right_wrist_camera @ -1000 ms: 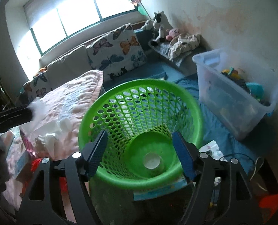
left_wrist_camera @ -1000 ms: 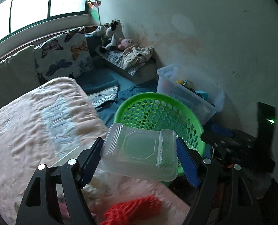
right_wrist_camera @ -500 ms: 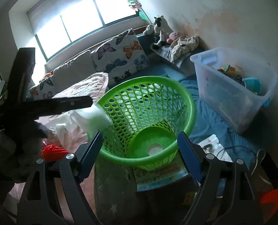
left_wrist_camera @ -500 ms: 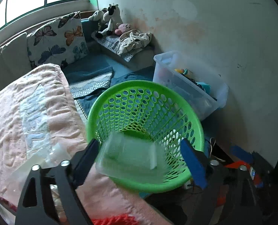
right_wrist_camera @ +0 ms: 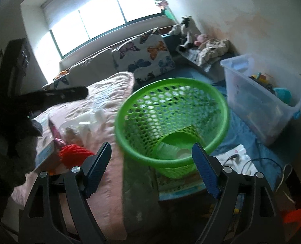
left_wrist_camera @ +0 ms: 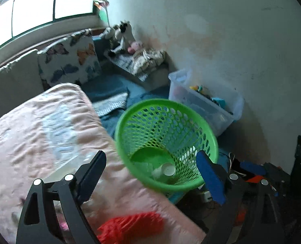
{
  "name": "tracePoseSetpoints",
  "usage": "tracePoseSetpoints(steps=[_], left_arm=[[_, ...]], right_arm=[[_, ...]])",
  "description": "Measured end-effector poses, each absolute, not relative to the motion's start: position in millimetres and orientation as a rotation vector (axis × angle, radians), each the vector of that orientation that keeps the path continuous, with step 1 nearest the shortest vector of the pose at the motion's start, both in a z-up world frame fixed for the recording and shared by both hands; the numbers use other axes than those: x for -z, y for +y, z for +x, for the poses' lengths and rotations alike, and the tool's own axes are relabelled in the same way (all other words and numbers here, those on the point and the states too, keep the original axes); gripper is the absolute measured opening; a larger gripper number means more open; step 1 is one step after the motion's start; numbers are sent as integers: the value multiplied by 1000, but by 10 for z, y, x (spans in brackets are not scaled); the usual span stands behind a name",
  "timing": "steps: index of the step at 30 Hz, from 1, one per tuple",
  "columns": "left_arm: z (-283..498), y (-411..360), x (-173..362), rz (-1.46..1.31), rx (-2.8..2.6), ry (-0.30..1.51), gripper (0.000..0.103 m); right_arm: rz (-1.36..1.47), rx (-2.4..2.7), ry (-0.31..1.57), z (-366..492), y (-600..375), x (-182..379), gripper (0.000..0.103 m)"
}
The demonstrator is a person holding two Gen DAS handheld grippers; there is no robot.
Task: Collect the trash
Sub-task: 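Grasp the clear plastic box with the left tool and drop it into the basket, then reach the right tool to the red mesh net and grasp it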
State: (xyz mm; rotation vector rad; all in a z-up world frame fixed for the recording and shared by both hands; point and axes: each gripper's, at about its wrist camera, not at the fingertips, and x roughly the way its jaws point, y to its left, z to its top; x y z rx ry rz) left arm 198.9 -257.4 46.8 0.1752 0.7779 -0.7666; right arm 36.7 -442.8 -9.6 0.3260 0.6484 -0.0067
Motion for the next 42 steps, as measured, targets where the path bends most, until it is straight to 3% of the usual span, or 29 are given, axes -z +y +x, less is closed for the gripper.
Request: tracePoseSetpoints(steps=[9,33,42], left_arm=[[1733,-1798,-637,129,681,721,87],[1289,-243,-139,-5,460,774,87],[1279,-177,105,48,480,810,87]], right_arm=[[282,-112,693,510,-3933,132,81],[-3,-369,790,1223,-2840,452,81],[-40,-354,829,1400,-2752,615,71]])
